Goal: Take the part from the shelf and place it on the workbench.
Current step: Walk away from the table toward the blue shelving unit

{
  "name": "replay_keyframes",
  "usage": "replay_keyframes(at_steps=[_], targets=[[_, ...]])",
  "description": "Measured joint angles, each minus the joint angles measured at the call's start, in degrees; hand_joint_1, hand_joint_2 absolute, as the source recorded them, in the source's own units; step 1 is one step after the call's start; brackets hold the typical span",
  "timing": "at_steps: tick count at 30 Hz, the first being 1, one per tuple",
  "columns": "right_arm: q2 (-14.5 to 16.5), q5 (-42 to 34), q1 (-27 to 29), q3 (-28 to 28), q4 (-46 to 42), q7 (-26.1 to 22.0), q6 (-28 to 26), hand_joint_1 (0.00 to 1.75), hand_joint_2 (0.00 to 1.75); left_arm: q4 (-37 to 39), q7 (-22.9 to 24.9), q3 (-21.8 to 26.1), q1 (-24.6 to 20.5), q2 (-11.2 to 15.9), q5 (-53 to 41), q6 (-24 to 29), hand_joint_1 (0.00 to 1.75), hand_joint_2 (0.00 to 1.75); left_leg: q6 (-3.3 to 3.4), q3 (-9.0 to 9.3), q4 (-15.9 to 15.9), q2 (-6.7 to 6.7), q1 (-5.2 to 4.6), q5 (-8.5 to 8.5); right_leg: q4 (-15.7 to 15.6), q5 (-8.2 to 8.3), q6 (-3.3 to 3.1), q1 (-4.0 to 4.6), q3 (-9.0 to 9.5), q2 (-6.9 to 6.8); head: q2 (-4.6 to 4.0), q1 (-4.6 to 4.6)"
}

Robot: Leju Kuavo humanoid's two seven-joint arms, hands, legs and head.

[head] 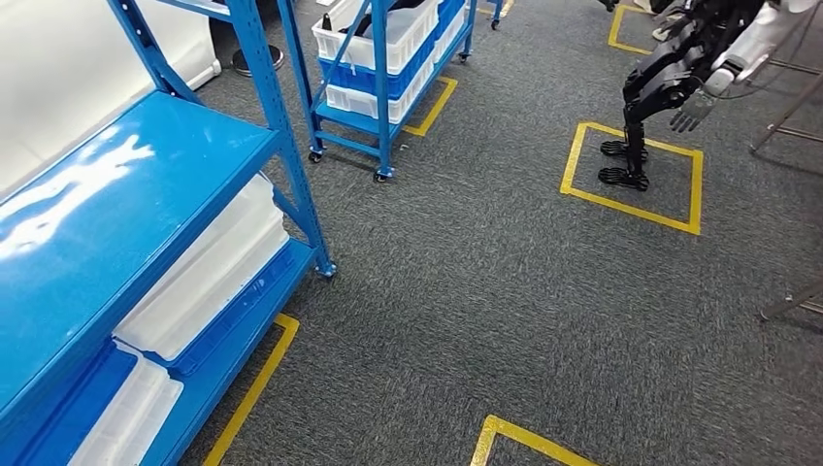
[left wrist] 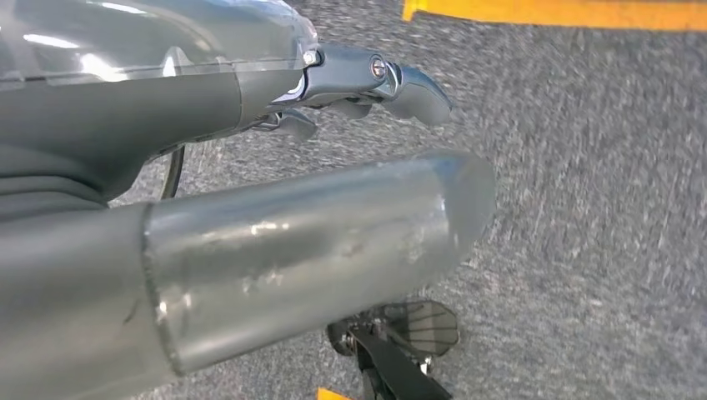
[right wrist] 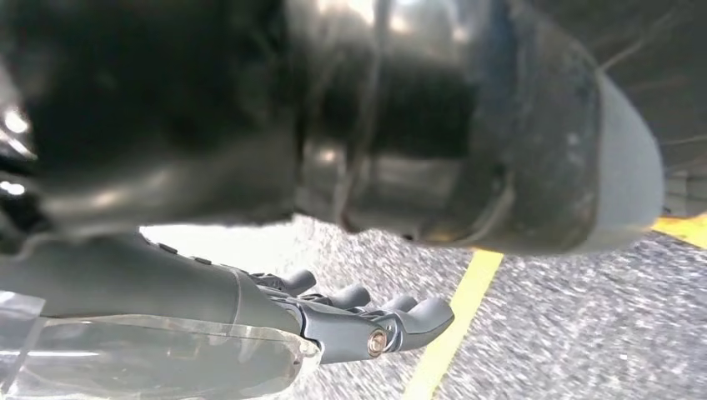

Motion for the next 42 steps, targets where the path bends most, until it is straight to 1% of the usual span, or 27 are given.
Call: replay_keyframes(at_steps=[2, 3, 4, 6, 8, 10, 12, 13, 14, 15, 17, 18, 19, 24, 25, 26, 29, 30, 31, 32, 34, 36, 37, 38, 39, 40, 42], targets=[[0.0, 0.0, -0.1, -0.3, 0.2, 0.0, 0.0, 0.0, 0.0, 0.0, -0.1, -0.1, -0.1, 0.1, 0.0, 0.0, 0.0, 0.0, -0.51, -0.21, 0.2, -1.43, -0.01, 0.11, -7.0, 3.03, -0.14, -0.17, 2.99, 2.69, 0.0, 0.01], [0.0, 0.0, -0.1, -0.4, 0.2, 0.0, 0.0, 0.0, 0.0, 0.0, -0.1, -0.1, -0.2, 0.1, 0.0, 0.0, 0.0, 0.0, -0.91, -0.45, 0.2, -2.03, 0.05, 0.24, -8.8, 3.51, -0.19, -0.13, 3.63, 3.61, 0.0, 0.0], [0.0, 0.0, -0.2, -0.4, 0.3, 0.0, 0.0, 0.0, 0.0, 0.0, -0.2, -0.2, -0.2, 0.2, 0.0, 0.0, 0.0, 0.0, -1.38, -0.7, 0.2, -2.64, 0.15, 0.44, -9.2, 3.41, -0.25, 0.0, 3.67, 3.87, 0.0, -0.01], [0.0, 0.0, -0.5, -0.5, 0.4, 0.0, 0.0, 0.0, 0.0, 0.0, -0.2, -0.3, 0.1, 0.3, 0.0, 0.0, 0.0, 0.0, -2.24, -1.13, 0.1, -3.4, 0.4, 0.71, -9.7, 3.87, -0.77, 0.1, 3.66, 2.54, 0.0, -0.01], [0.1, 0.1, -0.6, -0.6, 0.5, 0.0, 0.0, 0.0, 0.0, 0.0, -0.2, -0.4, 0.3, 0.5, 0.0, 0.0, 0.0, 0.0, -2.6, -2.22, 2.0, -1.26, 0.27, -0.72, -10.4, 4.42, -1.64, 0.04, 3.78, 1.05, 0.0, -0.04], [0.1, 0.2, -0.6, -0.7, 0.6, 0.0, 0.2, 0.0, 0.0, 0.0, -0.3, -0.6, 0.1, 0.6, 0.0, 0.1, 0.0, 0.0, -2.65, -5.14, 8.4, 2.04, 0.1, -4.49, -10.7, 4.67, -2.16, 0.25, 3.64, -0.69, 0.0, -0.08], [0.1, 0.3, -0.6, -1.0, 0.8, 0.1, 0.4, 0.0, 0.0, 0.0, -0.3, -0.6, 0.0, 0.7, 0.0, 0.0, 0.0, 0.0, -2.78, -7.95, 15.2, 3.22, 0.12, -7.41, -10.6, 4.68, -2.25, 0.62, 3.34, -2.59, 0.0, -0.09], [0.0, 0.4, -0.6, -1.1, 0.9, 0.2, 0.5, 0.0, 0.0, 0.0, -0.3, -0.6, 0.0, 0.8, 0.0, 0.0, 0.0, 0.0, -2.8, -8.04, 16.2, 3.42, 0.12, -7.43, -10.5, 4.67, -2.27, 0.76, 3.25, -3.45, 0.0, -0.08], [0.0, 0.6, -0.6, -1.2, 1.0, 0.3, 0.5, 0.0, 0.0, 0.1, -0.3, -0.6, 0.2, 0.9, 0.0, -0.1, 0.0, 0.0, -2.75, -6.89, 14.8, 3.65, 0.11, -6.39, -10.5, 4.64, -2.29, 0.86, 3.22, -4.22, 0.0, -0.09], [0.0, 0.7, -0.7, -1.3, 1.1, 0.4, 0.5, 0.0, 0.0, 0.1, -0.3, -0.6, 0.3, 1.1, 0.0, -0.2, 0.0, 0.0, -2.61, -4.66, 11.3, 4.19, 0.07, -4.68, -10.4, 4.58, -2.27, 0.94, 3.27, -4.93, 0.0, -0.09], [0.0, 0.9, -0.9, -1.5, 1.5, 0.6, 0.5, 0.0, 0.0, 0.1, -0.3, -0.6, 0.2, 1.4, 0.0, -0.4, 0.0, 0.0, -2.08, -0.05, 3.2, 6.52, -0.26, -2.19, -10.1, 4.38, -2.02, 1.19, 3.35, -6.17, 0.0, -0.08], [0.0, 0.9, -0.9, -1.6, 1.6, 0.6, 0.5, 0.0, 0.0, 0.1, -0.3, -0.7, 0.1, 1.5, -0.1, -0.4, 0.0, 0.0, -1.77, 1.24, 0.7, 7.35, -0.47, -1.69, -10.0, 4.3, -1.8, 1.32, 3.38, -6.66, 0.0, -0.08], [-0.1, 0.9, -1.0, -1.7, 1.7, 0.6, 0.5, 0.0, 0.0, 0.1, -0.3, -0.7, 0.0, 1.6, -0.1, -0.4, 0.0, 0.0, -1.54, 1.68, -0.3, 7.83, -0.66, -1.69, -9.9, 4.24, -1.6, 1.43, 3.37, -6.98, 0.0, -0.08], [-0.1, 0.9, -1.1, -1.8, 1.8, 0.6, 0.5, 0.0, 0.0, 0.1, -0.4, -0.7, 0.2, 1.7, -0.1, -0.4, 0.0, 0.0, -1.27, 1.49, -0.4, 7.07, -0.82, -1.54, -9.9, 4.26, -1.27, 1.44, 3.48, -7.58, 0.0, -0.08], [-0.2, 0.9, -1.3, -1.8, 1.9, 0.6, 0.5, 0.0, 0.0, 0.1, -0.4, -0.7, 0.3, 1.7, -0.1, -0.5, 0.0, 0.0, -1.05, 1.56, -0.6, 6.63, -0.68, -1.34, -9.9, 4.15, -1.0, 1.39, 3.54, -7.55, 0.0, -0.08], [-0.2, 1.0, -1.4, -1.8, 2.1, 0.6, 0.3, 0.0, 0.0, 0.1, -0.4, -0.7, 0.4, 1.7, -0.1, -0.5, 0.0, 0.0, -0.64, 1.45, -0.8, 5.83, -0.53, -1.0, -7.6, 2.52, -0.57, 1.2, 2.65, -6.01, 0.0, -0.07], [-0.4, 1.0, -1.5, -2.0, 2.6, 0.7, -0.2, 0.0, 0.0, 0.1, -0.5, -0.9, 0.2, 1.8, -0.3, -0.6, 0.0, 0.0, 0.29, 0.88, -1.0, 3.17, -0.17, -0.12, 4.6, -4.0, 0.47, 0.56, -2.6, -0.98, 0.0, -0.05], [-0.5, 1.0, -1.5, -2.1, 2.7, 0.7, -0.2, 0.0, 0.0, 0.1, -0.5, -0.9, 0.3, 1.8, -0.3, -0.6, 0.0, 0.0, 0.27, 0.76, -0.9, 2.45, -0.16, -0.07, 6.1, -4.02, 0.53, 0.42, -3.31, -0.91, 0.0, -0.05], [-0.5, 1.0, -1.5, -2.1, 2.9, 0.7, -0.3, 0.0, 0.0, 0.1, -0.5, -1.0, 0.4, 1.8, -0.4, -0.7, 0.0, 0.0, 0.2, 0.69, -0.8, 1.65, -0.14, -0.03, 5.5, -2.9, 0.56, 0.26, -3.01, -0.83, 0.0, -0.05], [-0.5, 1.0, -1.6, -2.1, 3.0, 0.7, -0.4, 0.0, 0.0, 0.1, -0.6, -1.0, 0.4, 1.8, -0.5, -0.8, 0.0, 0.0, 0.11, 0.67, -0.6, 0.85, -0.12, -0.02, 2.6, -0.84, 0.54, 0.1, -1.63, -0.53, 0.0, -0.05], [-0.6, 1.0, -1.6, -2.2, 3.2, 0.8, -0.4, 0.0, 0.0, 0.1, -0.6, -1.0, 0.4, 1.8, -0.6, -1.0, 0.0, 0.0, -0.29, 0.45, -0.3, -0.63, -0.09, 0.0, -5.2, 2.8, 0.41, -0.22, 1.84, 2.02, 0.0, -0.06], [-0.7, 1.1, -1.8, -2.3, 3.4, 1.0, -0.5, 0.0, 0.0, 0.1, -0.6, -1.0, 0.3, 1.8, -0.7, -1.2, 0.0, 0.0, -1.09, -0.11, -0.1, -1.91, -0.04, 0.19, -9.0, 3.94, 0.19, -0.23, 3.29, 4.1, 0.0, -0.07], [-0.7, 1.1, -1.9, -2.4, 3.6, 1.1, -0.5, 0.0, 0.0, 0.1, -0.5, -1.0, 0.4, 1.8, -0.7, -1.3, 0.0, 0.0, -1.56, -0.37, -0.1, -2.53, 0.03, 0.37, -9.1, 3.92, 0.04, -0.07, 3.27, 4.11, 0.0, -0.07], [-0.7, 1.2, -2.0, -2.4, 3.8, 1.2, -0.6, 0.0, 0.0, 0.1, -0.5, -1.0, 0.4, 1.8, -0.6, -1.4, 0.0, 0.0, -1.96, -0.61, -0.2, -3.03, 0.15, 0.53, -9.3, 4.09, -0.28, -0.08, 3.26, 3.35, 0.0, -0.07], [-0.8, 1.3, -2.1, -2.4, 4.0, 1.3, -0.7, 0.0, 0.0, 0.1, -0.4, -1.0, 0.5, 1.8, -0.5, -1.6, 0.0, 0.0, -2.24, -0.84, 0.0, -2.55, 0.22, 0.39, -9.6, 4.29, -0.68, -0.09, 3.34, 2.62, 0.0, -0.07], [-0.8, 1.3, -2.1, -2.5, 4.2, 1.4, -0.8, 0.0, 0.0, 0.1, -0.4, -1.0, 0.6, 1.8, -0.5, -1.7, 0.0, 0.0, -2.45, -1.38, 1.0, -1.35, 0.24, -0.31, -9.9, 4.5, -1.17, -0.15, 3.41, 1.81, 0.0, -0.08], [-0.9, 1.5, -2.1, -2.6, 4.5, 1.5, -1.0, 0.0, 0.0, 0.2, -0.3, -1.0, 0.5, 1.8, -0.4, -1.9, 0.0, 0.0, -2.73, -3.89, 6.4, 1.95, 0.21, -3.61, -10.3, 4.74, -1.88, -0.07, 3.4, 0.01, 0.0, -0.09]])
